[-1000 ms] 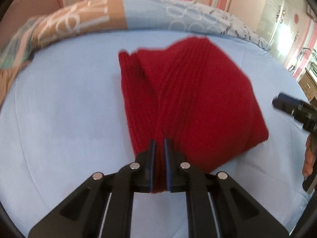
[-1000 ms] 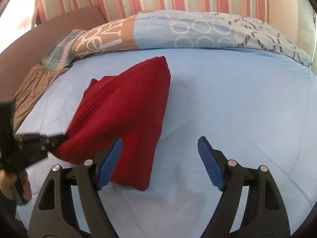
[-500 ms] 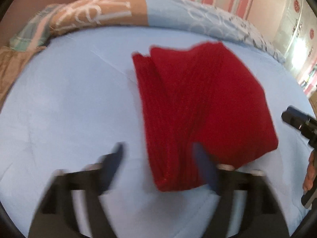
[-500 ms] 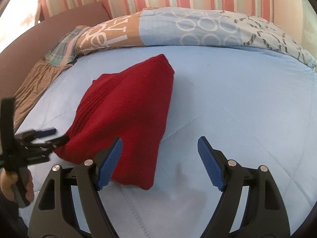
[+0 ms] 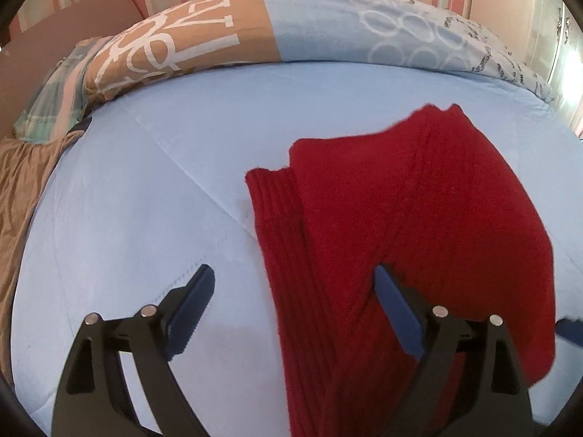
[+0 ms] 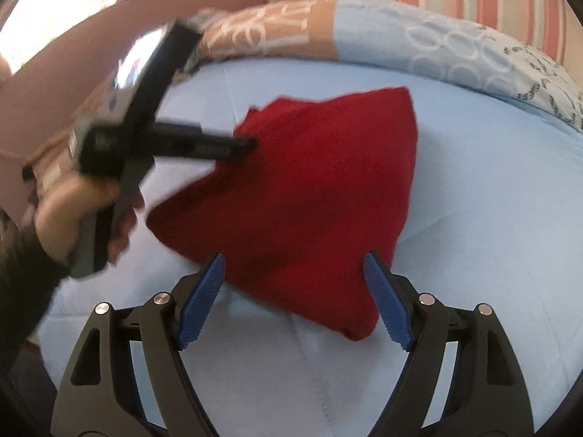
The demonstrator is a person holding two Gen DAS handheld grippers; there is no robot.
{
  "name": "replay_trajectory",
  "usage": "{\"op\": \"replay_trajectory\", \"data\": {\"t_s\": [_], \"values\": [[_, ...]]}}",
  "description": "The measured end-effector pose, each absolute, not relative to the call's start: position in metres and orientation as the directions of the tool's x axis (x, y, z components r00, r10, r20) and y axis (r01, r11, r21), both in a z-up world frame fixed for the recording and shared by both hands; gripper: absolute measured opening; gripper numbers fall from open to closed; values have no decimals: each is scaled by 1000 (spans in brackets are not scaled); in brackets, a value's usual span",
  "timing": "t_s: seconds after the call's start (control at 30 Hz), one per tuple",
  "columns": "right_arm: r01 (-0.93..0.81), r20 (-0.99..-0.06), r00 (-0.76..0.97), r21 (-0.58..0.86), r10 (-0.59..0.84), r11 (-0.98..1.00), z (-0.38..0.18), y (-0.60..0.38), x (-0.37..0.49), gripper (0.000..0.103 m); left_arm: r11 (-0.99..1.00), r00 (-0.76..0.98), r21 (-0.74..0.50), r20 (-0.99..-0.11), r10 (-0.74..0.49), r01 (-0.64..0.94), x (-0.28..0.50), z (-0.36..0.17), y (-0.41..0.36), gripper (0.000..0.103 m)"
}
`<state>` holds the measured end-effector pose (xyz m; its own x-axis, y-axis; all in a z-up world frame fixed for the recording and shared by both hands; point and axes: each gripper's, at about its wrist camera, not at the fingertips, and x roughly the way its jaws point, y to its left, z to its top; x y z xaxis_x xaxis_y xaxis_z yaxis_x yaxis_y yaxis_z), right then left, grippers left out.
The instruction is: Fold small clothes
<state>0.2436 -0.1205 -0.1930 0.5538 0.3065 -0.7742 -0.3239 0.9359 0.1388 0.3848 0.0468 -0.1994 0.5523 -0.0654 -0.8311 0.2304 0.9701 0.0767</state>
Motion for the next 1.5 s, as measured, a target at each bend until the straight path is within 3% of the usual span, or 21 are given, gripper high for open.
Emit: {"op": "replay_trajectory", "data": {"t_s": [0.17, 0.33, 0.6, 0.73, 1.1, 1.2, 1.3, 1.37, 1.5], "values": [[-283, -809, 516, 148, 281, 948, -216, -130, 249, 79, 977, 530, -2, -840, -116, 211, 379, -198, 61, 95], [-238, -752, 587, 193, 299, 952, -200, -155, 240, 81, 971, 506, -88, -841, -192, 222, 351, -185, 78, 95], [-179, -743, 627, 153, 233, 972, -191, -181, 239, 81, 894, 334, -399, -830, -446, 202, 317, -214, 104, 96], [-174, -744, 621, 176, 247, 969, -192, -184, 242, 81, 857, 281, -468, -810, -514, 218, 313, -226, 84, 96], [-135, -744, 565, 342, 356, 930, -202, -190, 304, 84, 898, 300, -316, -863, -406, 307, 308, -226, 39, 93], [-133, -741, 546, 385, 392, 913, -208, -187, 327, 91, 904, 308, -286, -871, -383, 317, 308, -226, 37, 93], [-129, -747, 517, 415, 418, 901, -218, -184, 347, 91, 909, 318, -247, -879, -356, 336, 310, -227, 31, 93], [-134, -757, 497, 416, 424, 900, -225, -179, 356, 85, 911, 320, -241, -880, -351, 335, 312, -229, 32, 92], [-182, -771, 517, 326, 372, 928, -221, -166, 355, 53, 913, 354, -214, -871, -340, 348, 307, -226, 30, 77]]}}
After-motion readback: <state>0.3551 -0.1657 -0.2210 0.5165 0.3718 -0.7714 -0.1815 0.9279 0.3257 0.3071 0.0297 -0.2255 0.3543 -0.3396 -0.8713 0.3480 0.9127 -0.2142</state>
